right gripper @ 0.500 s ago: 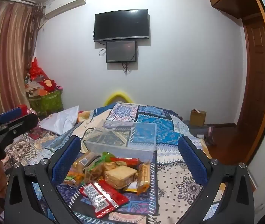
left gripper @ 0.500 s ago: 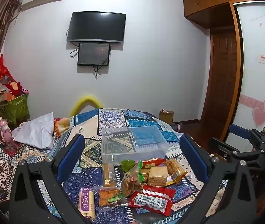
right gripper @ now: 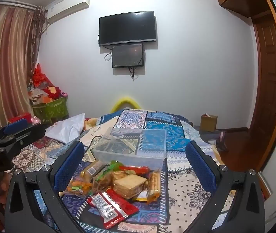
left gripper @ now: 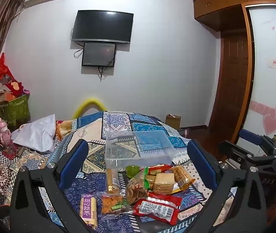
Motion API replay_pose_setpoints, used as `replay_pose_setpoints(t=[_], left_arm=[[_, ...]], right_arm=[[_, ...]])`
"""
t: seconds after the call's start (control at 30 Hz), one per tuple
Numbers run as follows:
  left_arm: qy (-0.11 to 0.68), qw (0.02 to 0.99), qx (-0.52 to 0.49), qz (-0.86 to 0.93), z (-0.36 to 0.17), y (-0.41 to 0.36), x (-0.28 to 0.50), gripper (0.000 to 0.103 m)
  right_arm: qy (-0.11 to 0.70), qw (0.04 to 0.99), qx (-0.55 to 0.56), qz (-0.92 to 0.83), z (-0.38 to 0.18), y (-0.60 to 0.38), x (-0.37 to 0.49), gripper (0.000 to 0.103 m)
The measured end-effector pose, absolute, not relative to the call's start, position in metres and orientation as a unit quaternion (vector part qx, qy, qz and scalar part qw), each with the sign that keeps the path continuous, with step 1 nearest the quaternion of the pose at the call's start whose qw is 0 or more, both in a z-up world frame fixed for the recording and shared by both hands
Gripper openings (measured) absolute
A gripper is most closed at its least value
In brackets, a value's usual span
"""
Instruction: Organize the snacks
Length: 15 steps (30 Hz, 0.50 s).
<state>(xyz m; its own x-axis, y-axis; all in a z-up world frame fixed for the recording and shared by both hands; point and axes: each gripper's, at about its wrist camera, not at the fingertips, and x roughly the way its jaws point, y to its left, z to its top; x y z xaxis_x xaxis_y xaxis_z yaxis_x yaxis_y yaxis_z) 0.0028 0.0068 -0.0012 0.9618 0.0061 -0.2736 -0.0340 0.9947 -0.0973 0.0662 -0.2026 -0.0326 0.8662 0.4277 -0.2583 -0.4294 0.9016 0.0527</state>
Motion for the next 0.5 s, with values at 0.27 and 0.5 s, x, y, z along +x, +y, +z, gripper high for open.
replay_pose_setpoints(t=[0.27, 0.5], left_arm=[[0.139, 0.989, -0.049, 0.01, -0.0048, 0.0028, 0.0038, 0.103], [0.142, 0.989, -0.049, 0.009, -0.0042, 0.0035, 0.0026, 0.103]], right_arm=[[0.13, 0.966, 0.0, 0.223, -0.0314, -0.2034, 0.0641, 0.103], [0.128, 0.966, -0.002, 0.226, -0.0305, -0.2036, 0.0639, 0.103]])
